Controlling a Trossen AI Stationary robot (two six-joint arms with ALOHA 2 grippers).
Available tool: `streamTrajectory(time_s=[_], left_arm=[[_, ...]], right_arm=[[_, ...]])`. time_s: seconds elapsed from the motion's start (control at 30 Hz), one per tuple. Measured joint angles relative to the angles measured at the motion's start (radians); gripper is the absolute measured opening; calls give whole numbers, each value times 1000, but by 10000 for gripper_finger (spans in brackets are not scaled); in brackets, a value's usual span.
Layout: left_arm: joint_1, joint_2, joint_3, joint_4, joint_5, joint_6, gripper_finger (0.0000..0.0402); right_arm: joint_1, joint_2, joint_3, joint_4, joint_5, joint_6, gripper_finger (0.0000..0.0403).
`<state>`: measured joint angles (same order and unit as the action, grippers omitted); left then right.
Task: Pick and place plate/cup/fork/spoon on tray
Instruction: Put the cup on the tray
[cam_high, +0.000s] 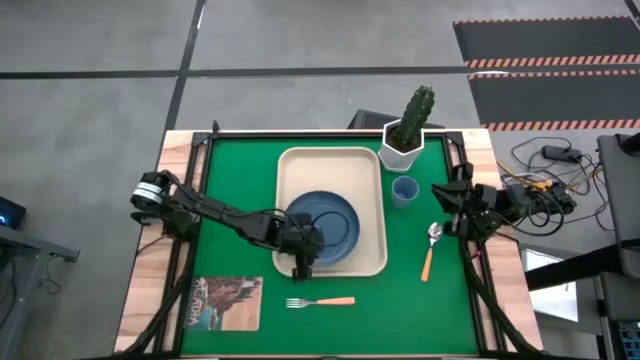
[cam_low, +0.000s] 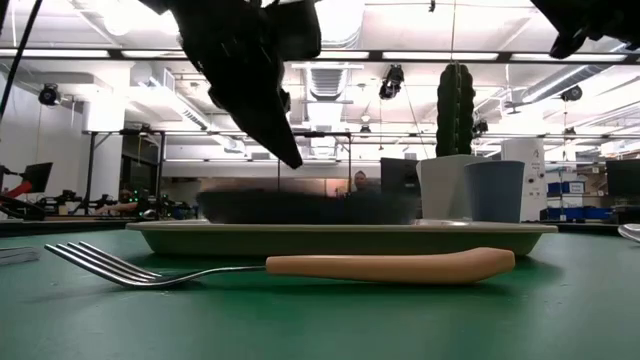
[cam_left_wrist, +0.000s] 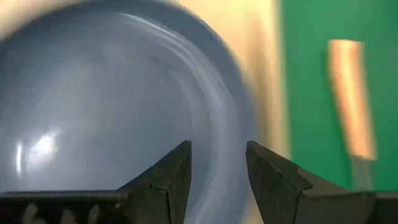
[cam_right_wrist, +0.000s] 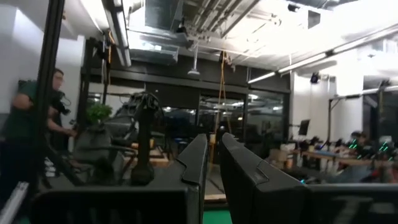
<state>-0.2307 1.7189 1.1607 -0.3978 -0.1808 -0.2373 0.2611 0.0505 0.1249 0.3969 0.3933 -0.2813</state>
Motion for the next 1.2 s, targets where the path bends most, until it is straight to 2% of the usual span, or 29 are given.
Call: streamTrajectory(time_s=[0.1,0.17,0.33,0.5,0.67,0.83,0.93,1.1,1.2], left_arm=[[21,21,-43,6,-94,9,134],[39,36,-91,33,-117,7,130],[66,52,-173,116,-99,-37,102],[70,49,-191,125,-75,-97,68],[68,29,-195,130,-59,-93,47],[65,-61,-191,132,-55,-82,45],[63,-130,-197,136,-56,-13,44],[58,-269,-240,155,-62,42,44],[58,-344,-280,189,-62,35,44]], right_arm=[[0,2,0,2,-1,42,33],[0,6,0,-3,-7,58,33],[0,11,-1,-14,-27,55,33],[0,10,-1,-11,-27,54,33],[0,10,-2,-36,-27,59,33],[0,18,-2,-67,-29,98,33],[0,18,-2,-78,-35,59,33],[0,23,-2,6,-37,82,33],[0,25,-2,20,-97,87,33]])
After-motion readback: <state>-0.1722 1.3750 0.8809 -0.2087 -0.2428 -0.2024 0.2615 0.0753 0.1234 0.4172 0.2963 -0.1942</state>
